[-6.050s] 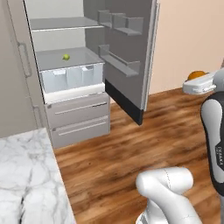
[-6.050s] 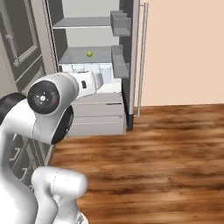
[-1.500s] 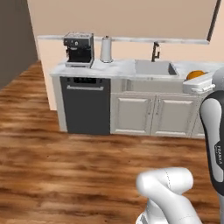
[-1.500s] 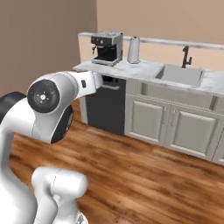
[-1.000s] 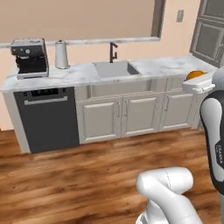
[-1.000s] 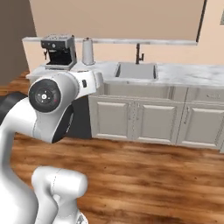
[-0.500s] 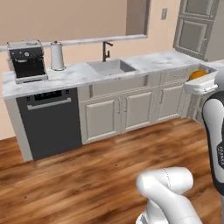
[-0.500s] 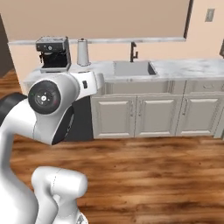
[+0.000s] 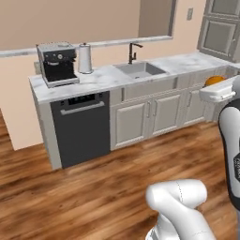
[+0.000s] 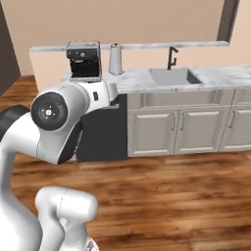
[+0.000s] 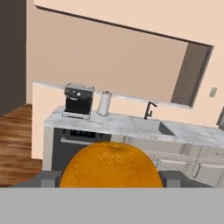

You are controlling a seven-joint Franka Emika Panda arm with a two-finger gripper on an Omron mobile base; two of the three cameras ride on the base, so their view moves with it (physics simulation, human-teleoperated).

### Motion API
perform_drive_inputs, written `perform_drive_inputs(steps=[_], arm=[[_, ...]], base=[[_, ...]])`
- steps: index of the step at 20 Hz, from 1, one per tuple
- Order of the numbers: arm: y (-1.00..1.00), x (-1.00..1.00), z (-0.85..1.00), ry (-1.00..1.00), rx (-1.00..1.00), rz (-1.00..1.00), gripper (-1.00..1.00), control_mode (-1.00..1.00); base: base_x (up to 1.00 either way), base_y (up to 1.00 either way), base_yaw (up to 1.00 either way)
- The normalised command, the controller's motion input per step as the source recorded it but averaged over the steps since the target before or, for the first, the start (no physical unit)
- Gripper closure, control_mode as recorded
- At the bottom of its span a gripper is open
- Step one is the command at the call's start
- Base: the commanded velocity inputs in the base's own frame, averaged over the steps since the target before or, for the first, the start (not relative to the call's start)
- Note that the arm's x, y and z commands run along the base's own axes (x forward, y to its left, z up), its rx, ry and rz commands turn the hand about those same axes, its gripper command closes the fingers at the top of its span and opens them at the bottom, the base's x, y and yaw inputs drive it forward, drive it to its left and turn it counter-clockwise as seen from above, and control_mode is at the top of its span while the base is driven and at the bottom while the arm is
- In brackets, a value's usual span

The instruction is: Retrieve the orange and pear from the fridge and place them into the bowl on the dining table.

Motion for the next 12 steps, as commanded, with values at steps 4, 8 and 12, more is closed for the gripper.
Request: perform_drive_inputs(steps=[4,8,12], arm=[[0.00,0.00,0.00,0.00,0.00,0.00,1.00,1.00],[0.00,0.00,0.00,0.00,0.00,0.00,1.00,1.00],[0.00,0.00,0.00,0.00,0.00,0.00,1.00,1.00]], base=[[0.29,1.00,0.06],[0.29,1.00,0.09],[0.33,1.00,0.14]])
